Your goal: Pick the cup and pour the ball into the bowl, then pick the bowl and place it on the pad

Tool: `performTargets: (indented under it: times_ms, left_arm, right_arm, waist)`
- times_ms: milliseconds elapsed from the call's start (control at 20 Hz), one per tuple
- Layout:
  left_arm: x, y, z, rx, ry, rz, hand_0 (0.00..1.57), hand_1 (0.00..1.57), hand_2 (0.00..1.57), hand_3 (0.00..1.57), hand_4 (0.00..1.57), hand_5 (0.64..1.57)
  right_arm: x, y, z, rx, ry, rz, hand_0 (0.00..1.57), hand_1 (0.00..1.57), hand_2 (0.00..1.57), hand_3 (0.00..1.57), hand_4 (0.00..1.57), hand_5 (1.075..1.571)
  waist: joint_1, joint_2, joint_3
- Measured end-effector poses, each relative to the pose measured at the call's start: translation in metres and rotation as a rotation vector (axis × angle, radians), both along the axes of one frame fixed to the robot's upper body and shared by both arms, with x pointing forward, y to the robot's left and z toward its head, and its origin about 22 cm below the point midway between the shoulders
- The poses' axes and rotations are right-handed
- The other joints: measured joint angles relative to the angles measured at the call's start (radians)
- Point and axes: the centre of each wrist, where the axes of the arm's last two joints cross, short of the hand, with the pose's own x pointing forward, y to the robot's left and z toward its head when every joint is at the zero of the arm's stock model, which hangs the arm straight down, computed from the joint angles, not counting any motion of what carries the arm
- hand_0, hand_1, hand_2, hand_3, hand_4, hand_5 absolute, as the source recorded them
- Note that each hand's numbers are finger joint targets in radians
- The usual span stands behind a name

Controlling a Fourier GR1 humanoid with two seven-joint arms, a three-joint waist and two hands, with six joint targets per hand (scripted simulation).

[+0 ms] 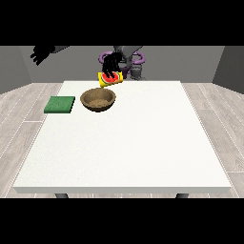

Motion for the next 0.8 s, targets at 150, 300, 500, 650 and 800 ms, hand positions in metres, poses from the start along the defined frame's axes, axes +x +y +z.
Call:
performTargets:
  times_ms: [150,300,500,650,800]
  left_arm:
    - [-0.009,-0.013,0.004,0.082,0.004,-0.011,0.19,0.19,1.25,1.57,1.11,1.569]
    - [-0.018,-0.018,0.001,0.137,0.03,-0.022,0.0,0.0,1.06,1.54,1.11,1.571]
    - [-0.021,-0.016,0.003,0.104,0.039,-0.036,0.32,0.32,1.5,1.54,1.11,1.57]
    - [-0.01,0.002,0.019,-0.069,0.028,-0.02,1.04,1.04,1.57,1.44,1.27,1.567]
    - [-0.003,0.025,0.032,-0.325,0.052,-0.009,0.8,0.8,1.19,0.88,1.3,1.555]
  right_arm:
    - [0.011,0.012,0.001,0.001,-0.009,0.014,0.0,0.0,0.0,0.34,0.69,1.552]
    - [0.012,0.018,0.0,0.002,-0.001,0.016,0.0,0.0,0.0,0.05,0.71,1.548]
    - [0.004,0.018,-0.007,-0.006,0.022,-0.003,0.0,0.0,0.0,0.05,0.71,1.548]
    - [-0.003,0.011,-0.009,-0.011,0.045,-0.027,0.0,0.0,0.0,0.14,0.73,1.546]
    - [-0.011,0.003,-0.013,-0.011,0.069,-0.068,0.0,0.0,0.0,0.11,0.76,1.556]
  waist:
    - [-0.015,0.009,-0.0004]
    - [-0.015,-0.001,-0.0007]
    - [0.011,-0.025,-0.0012]
    - [0.041,-0.042,-0.0022]
    - [0.094,-0.058,-0.0045]
